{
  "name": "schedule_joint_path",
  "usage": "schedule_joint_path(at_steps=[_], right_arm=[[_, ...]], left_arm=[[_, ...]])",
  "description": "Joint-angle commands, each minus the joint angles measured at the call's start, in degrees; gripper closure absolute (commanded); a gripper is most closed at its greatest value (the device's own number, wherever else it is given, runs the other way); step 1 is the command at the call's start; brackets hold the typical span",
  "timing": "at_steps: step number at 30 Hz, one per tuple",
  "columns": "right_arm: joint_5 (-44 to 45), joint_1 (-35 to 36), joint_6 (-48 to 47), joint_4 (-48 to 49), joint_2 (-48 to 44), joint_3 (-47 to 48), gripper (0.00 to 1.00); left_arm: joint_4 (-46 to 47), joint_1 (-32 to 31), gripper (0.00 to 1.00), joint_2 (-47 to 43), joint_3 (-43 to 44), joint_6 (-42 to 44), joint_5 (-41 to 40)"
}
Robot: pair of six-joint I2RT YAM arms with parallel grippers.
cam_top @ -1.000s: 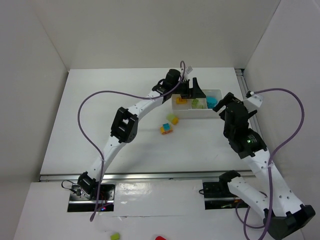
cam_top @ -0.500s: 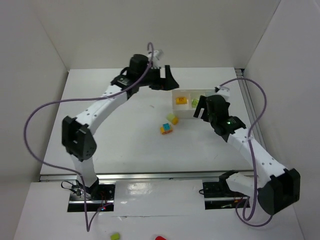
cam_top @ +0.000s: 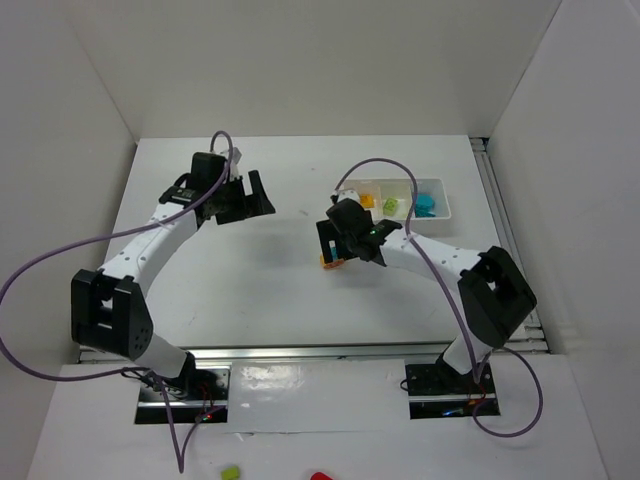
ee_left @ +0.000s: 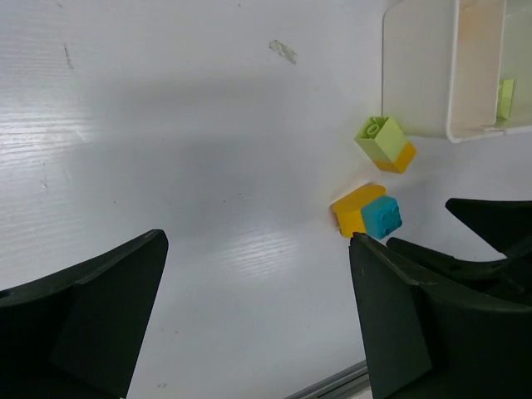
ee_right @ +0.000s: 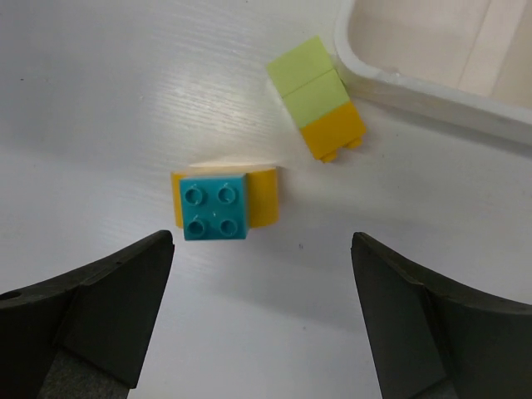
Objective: Sort the legos into containers by color
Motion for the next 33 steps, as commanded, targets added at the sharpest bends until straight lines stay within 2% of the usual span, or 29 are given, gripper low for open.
schedule_joint_path(at_steps=[1,9,10,13,14,16,17,21,23,24,25,26,27,28,30,31,33], right_arm=[[1.89,1.09,-1.35,3.28,2.84,4.32,0.07],[-2.58,1.09,-2.59,4.42,8.64,5.47,0.24],[-2.59,1.09,-2.59,4.43,8.64,5.47,0.31],[-2.59,1.09,-1.98,5.65,8.64,5.47,0.41],[-3.11,1.09,-1.97,6.27,8.64,4.86,0.49],[-3.11,1.09,-1.97,6.27,7.59,4.86,0.56],[-3.11,1.09,-1.97,6.27,7.59,4.86,0.65],[-4.51,0.57,-2.49,2.41,3.73,7.84,0.81],[-10.65,-1.36,-2.50,0.40,0.22,8.54,0.82],[-14.07,-4.59,-1.98,0.38,-1.10,8.55,0.82],[-22.11,-6.63,-1.97,-0.31,-3.63,8.55,0.83],[-26.28,-8.65,-1.36,-1.10,-4.70,8.55,0.83],[-30.58,-12.50,-1.36,-1.63,-5.50,8.55,0.83],[-38.72,-14.36,-1.36,-2.25,-6.12,9.16,0.83],[-45.71,-18.66,-0.65,-4.79,-6.12,10.64,0.83],[-52.09,-19.91,1.09,-5.58,-6.12,10.66,0.83],[-58.54,-22.19,3.12,-3.94,-6.12,9.88,0.83]], left_arm=[[0.78,0.67,0.00,-3.77,0.96,1.41,0.20],[0.25,1.20,0.01,-3.77,0.96,2.55,1.25],[0.25,1.20,0.01,-3.77,0.96,2.56,1.26],[0.25,1.20,0.01,-3.77,0.96,2.56,1.26],[0.25,1.20,0.01,-3.77,0.96,2.56,1.78],[0.25,1.20,0.01,-3.77,0.43,3.78,2.40],[0.25,1.20,0.03,-3.77,0.43,3.79,2.40],[1.04,0.67,0.03,-4.47,-0.27,8.35,8.72],[1.57,-2.22,0.03,-5.18,-1.59,11.77,11.36],[2.18,-3.36,0.03,-5.96,-1.59,12.92,12.41],[2.71,-5.55,0.03,-6.49,-1.59,14.58,14.51],[2.71,-6.79,0.03,-6.50,-1.59,15.12,15.58],[3.58,-8.02,0.03,-7.19,-1.59,15.82,16.63],[4.64,-10.47,0.03,-7.20,-2.11,17.39,16.64],[6.05,-12.94,0.01,-8.95,-2.65,19.51,17.43],[7.36,-14.87,0.01,-8.96,-3.26,21.00,17.43],[8.51,-16.11,0.00,-9.57,-3.97,21.72,18.40]])
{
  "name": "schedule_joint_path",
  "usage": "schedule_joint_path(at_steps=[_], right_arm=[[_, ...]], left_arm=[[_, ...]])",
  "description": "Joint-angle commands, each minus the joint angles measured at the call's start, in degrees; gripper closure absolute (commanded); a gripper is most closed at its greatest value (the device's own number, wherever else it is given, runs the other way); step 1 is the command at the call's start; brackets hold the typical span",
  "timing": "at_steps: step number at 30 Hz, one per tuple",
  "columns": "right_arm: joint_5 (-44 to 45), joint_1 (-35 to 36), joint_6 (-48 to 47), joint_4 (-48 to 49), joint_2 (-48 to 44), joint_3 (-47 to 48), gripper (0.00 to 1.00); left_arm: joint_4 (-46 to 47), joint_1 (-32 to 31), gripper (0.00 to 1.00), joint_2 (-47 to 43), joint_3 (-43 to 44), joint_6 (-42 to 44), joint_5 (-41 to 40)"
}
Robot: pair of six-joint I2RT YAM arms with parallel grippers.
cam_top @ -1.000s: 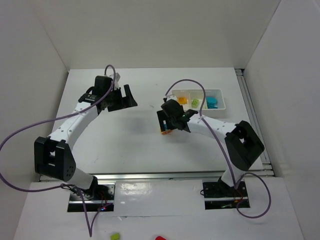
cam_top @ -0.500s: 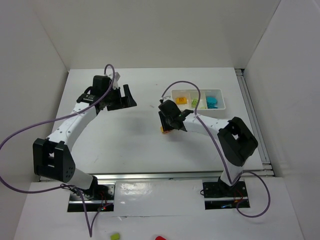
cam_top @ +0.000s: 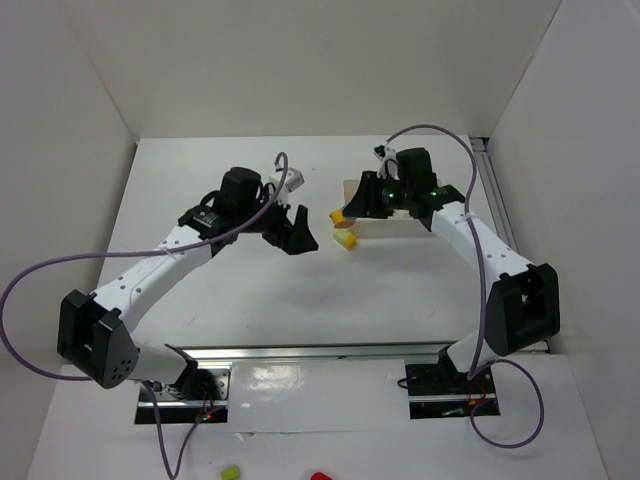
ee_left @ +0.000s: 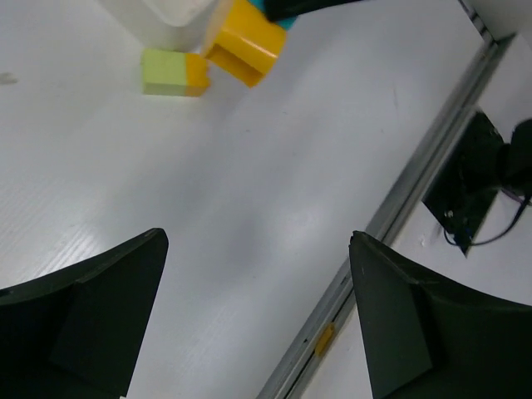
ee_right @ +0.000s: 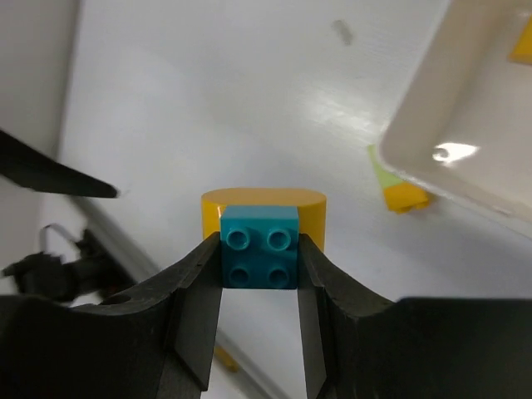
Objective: Sort the legos into containers by color
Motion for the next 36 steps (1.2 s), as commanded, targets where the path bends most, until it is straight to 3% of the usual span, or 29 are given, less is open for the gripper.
schedule_joint_path(at_steps=[1,6,14,17,23,24,25,27,32,36], right_arm=[[-23.88,-1.24,4.37,-1.07,-0.88,0.14,0.83],[-35.52,-1.24,11.84,7.97,-0.26,-2.84,0.83],[-38.70,-0.72,13.60,8.87,-0.26,-2.94,0.83],[-38.70,-0.72,14.92,10.46,-0.87,-4.16,0.83],[-38.70,-0.10,14.40,9.41,-0.88,-4.70,0.83],[-38.18,-0.10,14.40,9.41,-0.88,-5.22,0.83],[-37.48,-0.10,13.88,8.88,-0.88,-5.22,0.83],[-35.11,-2.37,13.34,6.25,-1.57,-4.61,0.86],[-28.43,-10.55,12.73,4.58,-5.09,-4.00,0.89],[-13.54,-15.64,7.81,-2.45,-5.09,-1.27,0.89]], left_arm=[[4.43,-2.13,0.00,-2.36,-0.69,5.11,3.51],[8.73,-7.05,0.00,-1.84,-0.69,6.42,-1.04],[8.73,-9.25,0.00,0.10,1.24,9.85,-4.57],[8.73,-9.77,0.07,1.32,2.38,10.47,-4.57],[8.64,-9.78,0.31,1.86,2.92,10.47,-4.57],[8.65,-9.78,0.61,1.86,2.92,10.47,-5.18],[8.65,-9.78,0.78,1.86,2.92,9.68,-5.19],[8.65,-9.26,1.00,1.86,3.44,9.68,-4.49],[5.49,-7.15,1.00,1.86,3.44,10.20,-1.15],[4.08,-5.92,1.00,4.49,5.63,9.59,0.70]])
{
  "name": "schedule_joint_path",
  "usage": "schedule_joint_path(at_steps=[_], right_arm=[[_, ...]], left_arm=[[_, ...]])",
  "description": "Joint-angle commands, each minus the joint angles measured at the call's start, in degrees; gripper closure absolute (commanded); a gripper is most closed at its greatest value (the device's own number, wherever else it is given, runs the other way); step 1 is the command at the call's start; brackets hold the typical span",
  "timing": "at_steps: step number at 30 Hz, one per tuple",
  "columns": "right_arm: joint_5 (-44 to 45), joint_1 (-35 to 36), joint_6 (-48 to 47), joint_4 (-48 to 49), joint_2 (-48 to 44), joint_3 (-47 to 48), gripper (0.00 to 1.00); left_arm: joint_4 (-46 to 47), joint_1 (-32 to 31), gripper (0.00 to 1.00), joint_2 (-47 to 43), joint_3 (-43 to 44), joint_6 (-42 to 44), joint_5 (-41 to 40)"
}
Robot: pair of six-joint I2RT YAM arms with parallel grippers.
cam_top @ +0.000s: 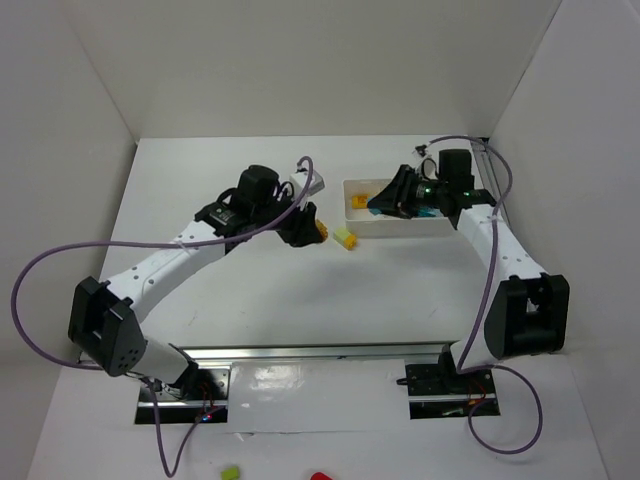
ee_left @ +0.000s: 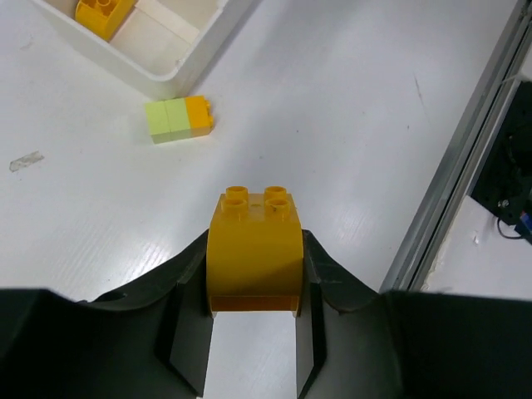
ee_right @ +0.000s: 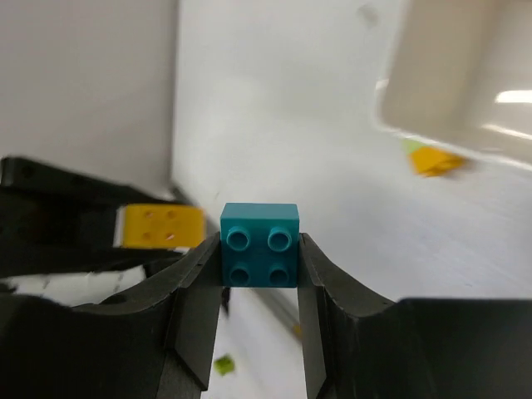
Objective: Sort the legos into containers by color
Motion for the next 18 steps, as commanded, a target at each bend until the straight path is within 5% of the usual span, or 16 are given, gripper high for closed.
schedule_joint_path(at_steps=[1,6,13,18], right_arm=[[15.49,-2.78,-4.76,-6.08,-2.71,3.65,0.89],[39.39,-4.01,-6.61,-8.46,-1.49,6.20,0.89],[54.17,-5.25,-8.19,-7.32,5.71,9.98,0.85],[56.74,-6.83,-8.72,-3.81,10.64,11.73,0.85]], left_arm=[[0.27,0.86,1.00,2.74,4.94,-2.15,3.28],[-1.74,0.86,1.00,15.71,18.63,-8.82,2.75],[-7.81,-2.39,1.00,37.77,41.14,-16.90,-9.97],[-9.66,-2.39,1.00,47.65,53.97,-18.24,-12.98]])
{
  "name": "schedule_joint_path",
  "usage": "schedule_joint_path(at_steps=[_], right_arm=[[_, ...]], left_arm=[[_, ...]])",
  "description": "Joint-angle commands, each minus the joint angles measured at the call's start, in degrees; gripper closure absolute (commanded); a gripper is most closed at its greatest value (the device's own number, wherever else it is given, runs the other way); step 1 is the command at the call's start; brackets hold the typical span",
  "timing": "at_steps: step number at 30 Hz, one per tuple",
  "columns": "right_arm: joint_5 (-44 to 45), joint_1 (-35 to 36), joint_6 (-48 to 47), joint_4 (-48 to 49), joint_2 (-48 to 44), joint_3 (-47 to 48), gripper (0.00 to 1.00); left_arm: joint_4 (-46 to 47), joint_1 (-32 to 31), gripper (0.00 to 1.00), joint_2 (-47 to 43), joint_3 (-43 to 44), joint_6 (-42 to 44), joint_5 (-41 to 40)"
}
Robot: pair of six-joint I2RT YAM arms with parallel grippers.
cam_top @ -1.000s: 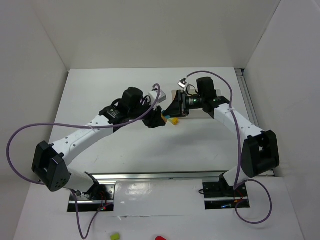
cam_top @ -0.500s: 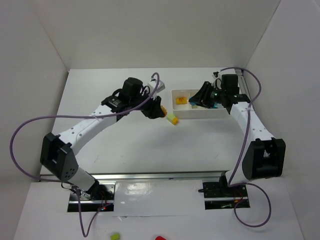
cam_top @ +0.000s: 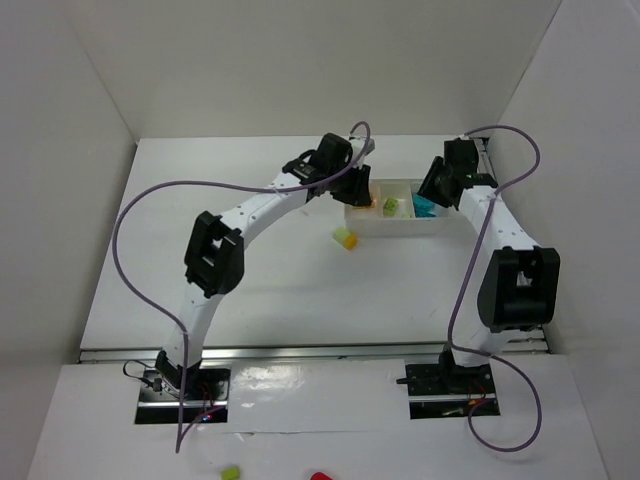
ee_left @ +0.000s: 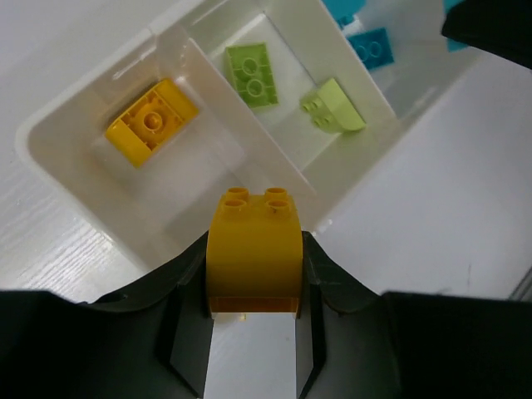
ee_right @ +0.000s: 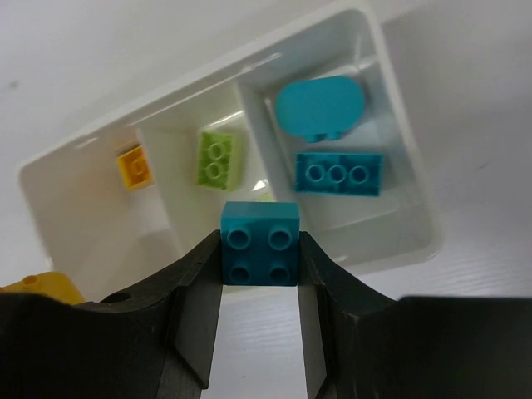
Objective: Sort the legos into containers by color
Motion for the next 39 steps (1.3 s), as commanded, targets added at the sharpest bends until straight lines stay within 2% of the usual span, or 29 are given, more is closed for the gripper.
schedule_joint_path(at_steps=[1,2,4,5,6,8,10,12,15,18,22,23,27,29,31,32,36,39], right_arm=[[6.45,-1.41,-1.20,2.86,3.45,3.46,0.85],[6.46,-1.41,-1.20,3.73,5.11,3.46,0.84],[8.73,-1.41,-1.81,4.70,6.53,4.86,0.77],[8.74,-1.41,-2.34,4.71,7.93,5.38,0.68],[9.44,-1.41,-2.34,4.10,8.55,7.04,0.45],[9.44,-1.41,-2.86,3.48,9.17,8.55,0.29],[9.44,-1.41,-2.87,2.87,9.88,10.13,0.24],[8.65,-1.41,-2.87,2.86,7.96,10.14,0.24],[8.65,-1.41,-2.87,2.86,5.23,9.61,0.24],[8.65,-0.80,-2.87,2.25,-0.47,7.15,0.28],[7.34,2.36,-3.48,0.76,-7.50,1.10,0.28],[7.34,3.15,-3.48,0.23,-8.83,-1.88,0.28],[4.97,5.87,-0.68,-0.30,-17.17,-11.55,0.25],[1.73,7.28,-0.58,2.48,-22.80,-17.51,0.25],[-0.57,11.14,-2.16,3.29,-25.36,-20.26,0.25],[-1.10,12.81,-4.78,3.30,-26.85,-21.41,0.25],[-4.18,20.72,-8.58,4.78,-24.24,-24.58,0.25],[-1.12,27.49,-10.25,7.24,-16.71,-24.06,0.24]], left_arm=[[-2.44,0.21,0.99,4.73,7.84,-2.83,-3.60],[-2.97,0.21,0.94,6.22,11.77,-2.83,-3.60],[-5.34,0.21,0.65,10.27,15.49,-2.83,-3.08],[-5.35,0.21,0.51,10.89,16.64,-2.83,-3.08],[-5.35,0.21,0.31,10.90,16.65,-2.83,-3.08],[-5.35,0.21,0.14,9.58,15.43,-2.31,-3.95],[-3.95,0.21,0.10,8.09,13.23,-2.30,-4.48],[-3.94,0.21,0.06,6.07,13.22,-1.78,-5.10],[-3.94,0.21,0.06,2.22,12.52,-1.77,-5.80],[-4.56,0.21,0.11,-4.45,9.19,-1.25,-6.85],[-3.33,0.21,0.19,-12.99,-3.17,0.85,-7.91],[-3.33,0.21,0.19,-16.58,-5.65,1.91,-7.91],[-3.33,-0.31,0.14,-20.74,-17.69,5.35,-4.92],[-3.33,-0.84,0.13,-21.27,-23.13,2.64,-4.92],[-1.84,-0.84,0.17,-22.76,-27.10,-1.05,-6.75],[-0.88,-0.84,0.19,-23.72,-31.73,-5.51,-8.25],[4.92,-0.14,0.23,-31.10,-42.83,-12.22,-12.29],[5.64,2.58,0.17,-34.88,-45.57,-11.71,-12.92]])
